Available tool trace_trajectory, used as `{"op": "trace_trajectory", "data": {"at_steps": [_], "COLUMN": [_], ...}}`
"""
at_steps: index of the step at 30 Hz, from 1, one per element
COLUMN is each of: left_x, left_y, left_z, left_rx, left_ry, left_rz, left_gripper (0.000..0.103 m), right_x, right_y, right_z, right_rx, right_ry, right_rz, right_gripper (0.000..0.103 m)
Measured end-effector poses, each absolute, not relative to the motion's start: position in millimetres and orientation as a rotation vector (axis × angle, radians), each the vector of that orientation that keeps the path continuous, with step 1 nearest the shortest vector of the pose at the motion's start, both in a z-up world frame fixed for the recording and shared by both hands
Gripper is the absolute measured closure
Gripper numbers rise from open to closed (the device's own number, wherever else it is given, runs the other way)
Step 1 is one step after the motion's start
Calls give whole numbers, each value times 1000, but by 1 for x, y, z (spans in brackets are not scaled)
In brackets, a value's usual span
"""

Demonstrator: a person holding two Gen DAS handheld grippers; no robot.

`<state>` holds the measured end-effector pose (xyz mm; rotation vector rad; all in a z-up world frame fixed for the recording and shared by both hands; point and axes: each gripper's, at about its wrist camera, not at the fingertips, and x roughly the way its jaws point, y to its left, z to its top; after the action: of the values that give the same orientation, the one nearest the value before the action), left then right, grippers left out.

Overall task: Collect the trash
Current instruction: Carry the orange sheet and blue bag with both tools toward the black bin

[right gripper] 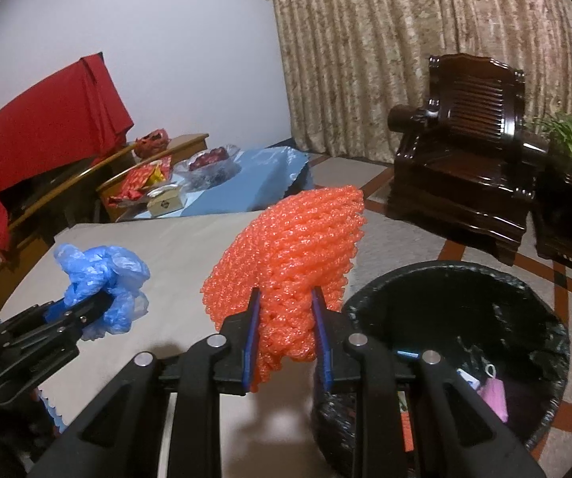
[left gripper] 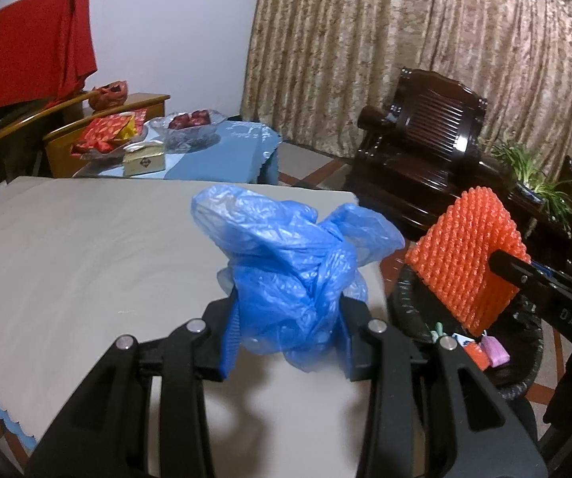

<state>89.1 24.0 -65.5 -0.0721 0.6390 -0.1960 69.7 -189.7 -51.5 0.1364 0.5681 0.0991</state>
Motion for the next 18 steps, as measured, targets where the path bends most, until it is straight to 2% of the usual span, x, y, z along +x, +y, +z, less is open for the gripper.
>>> {"op": "trace_trajectory", "data": {"at_steps": [18], "left_x": [71], "left_y": [-27], "left_z": [-41], "left_rx": [-2], "left_ry": [598], "left_rz": [-312], "left_gripper": [66], "right_x": [39], "right_y": [-233], "right_z": [-28], "right_rx": [137], "right_ry": [503], "right_rz": [27], "right_gripper": [79]}}
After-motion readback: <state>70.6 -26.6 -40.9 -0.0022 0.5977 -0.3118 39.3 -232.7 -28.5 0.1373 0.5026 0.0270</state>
